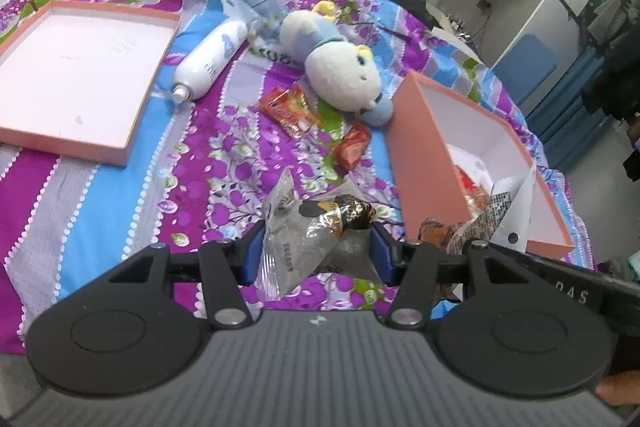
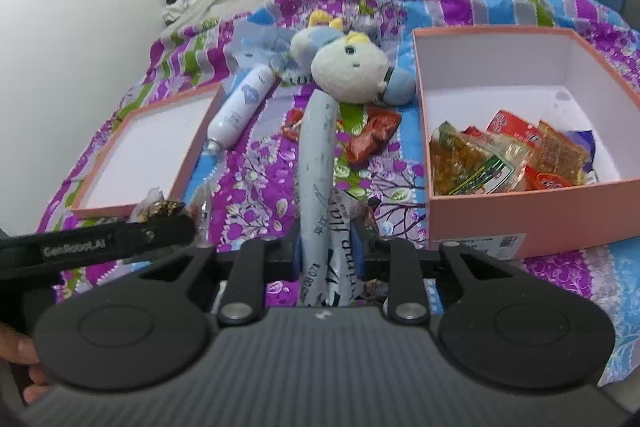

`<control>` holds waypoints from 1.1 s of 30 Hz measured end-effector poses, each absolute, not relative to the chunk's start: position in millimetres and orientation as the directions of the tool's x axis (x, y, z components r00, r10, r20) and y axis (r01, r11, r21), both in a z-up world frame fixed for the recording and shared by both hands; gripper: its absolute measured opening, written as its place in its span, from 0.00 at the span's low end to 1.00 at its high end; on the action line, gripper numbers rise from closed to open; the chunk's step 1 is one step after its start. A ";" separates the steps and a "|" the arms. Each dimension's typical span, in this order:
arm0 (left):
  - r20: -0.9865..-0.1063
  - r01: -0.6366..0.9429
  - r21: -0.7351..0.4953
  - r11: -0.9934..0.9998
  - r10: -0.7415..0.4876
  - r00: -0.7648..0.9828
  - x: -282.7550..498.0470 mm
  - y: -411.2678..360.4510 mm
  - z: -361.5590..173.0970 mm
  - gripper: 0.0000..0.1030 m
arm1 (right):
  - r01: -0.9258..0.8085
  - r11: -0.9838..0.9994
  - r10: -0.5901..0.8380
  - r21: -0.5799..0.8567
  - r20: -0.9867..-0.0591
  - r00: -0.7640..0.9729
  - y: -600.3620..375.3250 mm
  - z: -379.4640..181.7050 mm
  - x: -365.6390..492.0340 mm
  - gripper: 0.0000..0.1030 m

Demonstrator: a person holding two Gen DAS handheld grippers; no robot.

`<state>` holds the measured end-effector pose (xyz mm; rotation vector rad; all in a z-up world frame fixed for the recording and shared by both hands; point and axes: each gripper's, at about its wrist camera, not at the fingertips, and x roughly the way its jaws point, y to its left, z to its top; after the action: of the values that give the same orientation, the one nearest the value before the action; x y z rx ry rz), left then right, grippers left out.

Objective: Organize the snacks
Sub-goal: 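Carry both held packets over the pink shoebox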

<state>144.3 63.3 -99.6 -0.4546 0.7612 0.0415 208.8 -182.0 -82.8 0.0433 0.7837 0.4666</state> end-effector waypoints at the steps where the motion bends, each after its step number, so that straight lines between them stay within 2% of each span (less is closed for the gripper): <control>1: -0.672 -0.194 -0.381 0.904 -0.127 0.730 143.6 61.3 -95.1 0.57 | -0.388 0.897 0.425 0.213 -0.662 0.617 -183.8 -79.1 206.5 0.27; 10: -0.629 -0.121 -0.386 0.915 -0.165 0.760 147.2 37.6 -50.0 0.57 | -0.364 0.908 0.415 0.210 -0.584 0.698 -203.8 -47.3 200.7 0.26; 21: -0.560 0.039 -0.369 0.929 -0.256 0.788 199.8 -10.6 -0.8 0.57 | -0.284 0.911 0.400 0.298 -0.482 0.779 -257.0 -9.5 220.1 0.26; 28: -0.544 0.127 -0.343 0.931 -0.308 0.781 250.7 -45.1 19.0 0.57 | -0.229 0.942 0.317 0.244 -0.434 0.843 -288.6 13.3 247.8 0.26; 33: -0.578 0.195 -0.315 0.929 -0.351 0.736 294.6 -77.8 14.3 0.57 | -0.191 0.963 0.259 0.193 -0.449 0.855 -307.7 12.1 278.7 0.26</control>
<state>294.6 -77.8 14.3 -0.2405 0.6804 -0.3030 278.7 -307.7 12.1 0.1433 0.4908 0.2372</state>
